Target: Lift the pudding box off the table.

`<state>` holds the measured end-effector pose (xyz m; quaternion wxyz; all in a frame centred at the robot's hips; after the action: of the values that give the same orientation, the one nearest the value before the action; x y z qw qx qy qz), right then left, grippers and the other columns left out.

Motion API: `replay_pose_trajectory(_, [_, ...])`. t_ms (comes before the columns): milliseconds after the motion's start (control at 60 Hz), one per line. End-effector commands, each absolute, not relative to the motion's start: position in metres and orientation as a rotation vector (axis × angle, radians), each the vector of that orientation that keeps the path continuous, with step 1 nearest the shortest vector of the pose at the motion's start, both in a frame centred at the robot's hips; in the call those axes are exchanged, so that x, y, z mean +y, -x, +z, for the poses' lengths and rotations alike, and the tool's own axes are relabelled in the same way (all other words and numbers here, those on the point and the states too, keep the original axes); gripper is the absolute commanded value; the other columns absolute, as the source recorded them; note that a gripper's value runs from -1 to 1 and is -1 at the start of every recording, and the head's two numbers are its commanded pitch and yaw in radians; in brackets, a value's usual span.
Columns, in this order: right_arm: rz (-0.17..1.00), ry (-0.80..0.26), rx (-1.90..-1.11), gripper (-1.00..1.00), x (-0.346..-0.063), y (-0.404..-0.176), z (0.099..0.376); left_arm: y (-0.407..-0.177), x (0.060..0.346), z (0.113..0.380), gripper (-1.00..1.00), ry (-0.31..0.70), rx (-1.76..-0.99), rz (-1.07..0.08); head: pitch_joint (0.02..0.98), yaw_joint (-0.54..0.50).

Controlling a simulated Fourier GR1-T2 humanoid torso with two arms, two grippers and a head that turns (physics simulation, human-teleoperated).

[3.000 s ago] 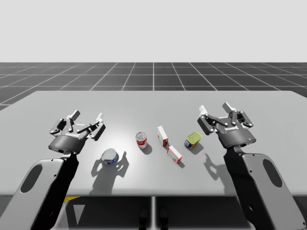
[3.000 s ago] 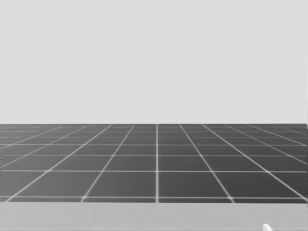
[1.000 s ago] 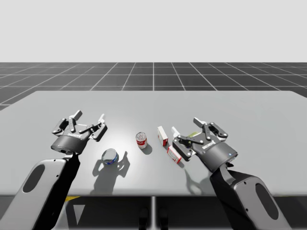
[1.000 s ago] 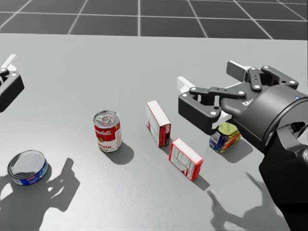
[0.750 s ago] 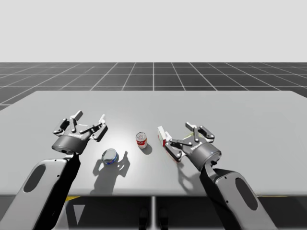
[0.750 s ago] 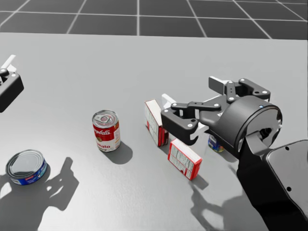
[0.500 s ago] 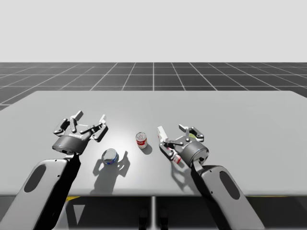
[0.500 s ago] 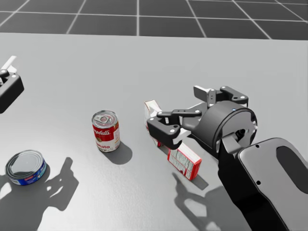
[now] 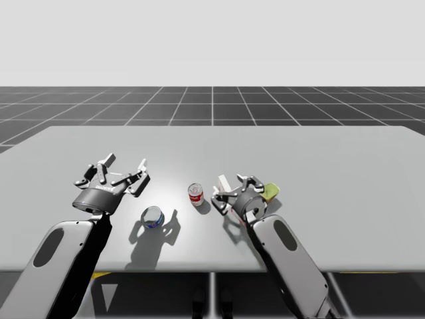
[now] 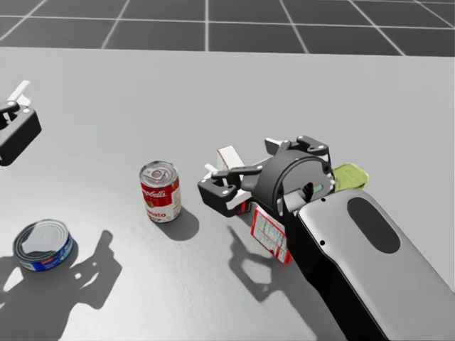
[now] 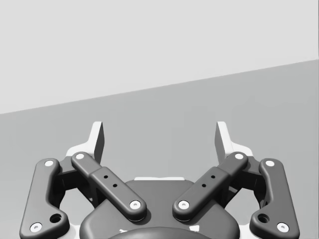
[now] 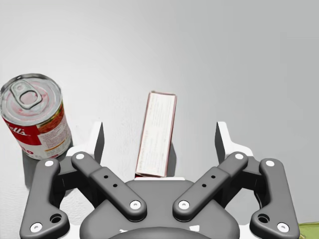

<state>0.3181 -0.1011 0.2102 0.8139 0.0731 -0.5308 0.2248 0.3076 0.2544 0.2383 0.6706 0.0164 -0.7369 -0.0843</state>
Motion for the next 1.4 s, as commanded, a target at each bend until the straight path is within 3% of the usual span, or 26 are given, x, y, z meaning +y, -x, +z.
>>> replay_pose_trajectory(17, [0.476,-0.145,-1.085,-1.00,-0.095,-0.329,0.199,-0.307,0.254,0.238,-1.00,-0.035,-1.661,-0.192,0.768,-0.06])
replay_pose_trajectory(350, [0.503,-0.153,-1.004,-1.00,-0.085,-0.341,0.186,-0.307,0.254,0.238,-1.00,-0.033,-1.660,-0.192,0.767,-0.06])
replay_pose_trajectory(400, [0.499,-0.131,-1.004,-0.73,-0.086,-0.339,0.184,-0.307,0.253,0.238,-1.00,-0.033,-1.659,-0.194,0.767,-0.06])
replay_pose_trajectory(417, [0.495,-0.125,-1.002,-0.54,-0.086,-0.339,0.184,-0.307,0.253,0.238,-1.00,-0.033,-1.659,-0.194,0.767,-0.06])
replay_pose_trajectory(433, [0.493,-0.112,-1.001,-0.14,-0.086,-0.338,0.182,-0.307,0.253,0.238,-1.00,-0.033,-1.658,-0.196,0.767,-0.06])
replay_pose_trajectory(467, [0.487,-0.101,-0.997,0.13,-0.087,-0.337,0.182,-0.307,0.253,0.238,-1.00,-0.032,-1.657,-0.197,0.767,-0.06])
replay_pose_trajectory(483, [0.486,-0.092,-1.000,0.47,-0.087,-0.336,0.181,-0.307,0.253,0.238,-1.00,-0.033,-1.656,-0.197,0.767,-0.06])
replay_pose_trajectory(500, [0.486,-0.092,-1.000,0.47,-0.087,-0.336,0.181,-0.307,0.253,0.238,-1.00,-0.033,-1.656,-0.197,0.767,-0.06])
replay_pose_trajectory(517, [0.491,-0.076,-0.995,0.95,-0.087,-0.335,0.180,-0.307,0.253,0.237,-1.00,-0.033,-1.655,-0.199,0.765,-0.06])
replay_pose_trajectory(533, [0.492,-0.074,-0.993,0.98,-0.087,-0.335,0.179,-0.307,0.253,0.237,-1.00,-0.033,-1.655,-0.199,0.764,-0.06])
replay_pose_trajectory(650, [0.496,-0.059,-0.994,1.00,-0.088,-0.334,0.178,-0.307,0.252,0.237,-1.00,-0.034,-1.654,-0.201,0.735,-0.05])
replay_pose_trajectory(983, [0.492,-0.067,-0.991,1.00,-0.091,-0.334,0.178,-0.307,0.252,0.236,-1.00,-0.035,-1.651,-0.203,0.518,-0.04])
replay_pose_trajectory(1400, [0.491,-0.059,-1.048,1.00,-0.092,-0.330,0.188,-0.307,0.251,0.235,-1.00,-0.032,-1.648,-0.202,0.463,-0.04])
